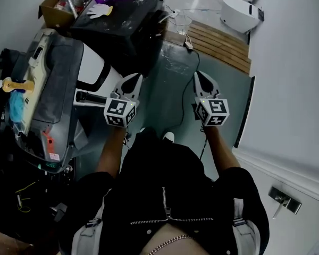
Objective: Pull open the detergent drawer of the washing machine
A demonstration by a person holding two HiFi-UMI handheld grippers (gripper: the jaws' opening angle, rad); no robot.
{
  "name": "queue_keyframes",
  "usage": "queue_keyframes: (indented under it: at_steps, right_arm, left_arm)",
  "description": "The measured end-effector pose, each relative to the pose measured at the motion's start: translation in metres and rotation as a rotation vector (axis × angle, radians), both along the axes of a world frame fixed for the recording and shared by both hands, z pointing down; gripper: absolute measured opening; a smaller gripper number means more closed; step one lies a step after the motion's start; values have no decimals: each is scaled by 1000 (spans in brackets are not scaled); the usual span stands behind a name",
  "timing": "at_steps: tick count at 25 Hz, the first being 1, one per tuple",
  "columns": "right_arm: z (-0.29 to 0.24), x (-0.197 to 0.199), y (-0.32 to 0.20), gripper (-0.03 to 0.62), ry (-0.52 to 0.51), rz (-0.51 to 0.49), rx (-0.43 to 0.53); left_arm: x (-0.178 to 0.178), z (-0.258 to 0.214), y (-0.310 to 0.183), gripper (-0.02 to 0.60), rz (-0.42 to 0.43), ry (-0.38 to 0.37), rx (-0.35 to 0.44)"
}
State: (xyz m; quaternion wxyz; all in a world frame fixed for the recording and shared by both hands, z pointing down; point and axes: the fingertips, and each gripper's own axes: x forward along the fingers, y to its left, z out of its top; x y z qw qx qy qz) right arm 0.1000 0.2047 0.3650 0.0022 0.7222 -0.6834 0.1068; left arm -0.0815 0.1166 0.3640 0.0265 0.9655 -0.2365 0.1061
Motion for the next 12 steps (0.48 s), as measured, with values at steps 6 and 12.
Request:
queue_keyframes:
  at_steps: [6,12]
  right_arm:
    - [6,22,-36,8,-24,-27,-6]
    - [11,42,-96,8,-21,-48,-10]
  left_arm:
    - [28,3,-29,18,-7,-4,-2]
    - [58,19,-81,18,-1,13,-23]
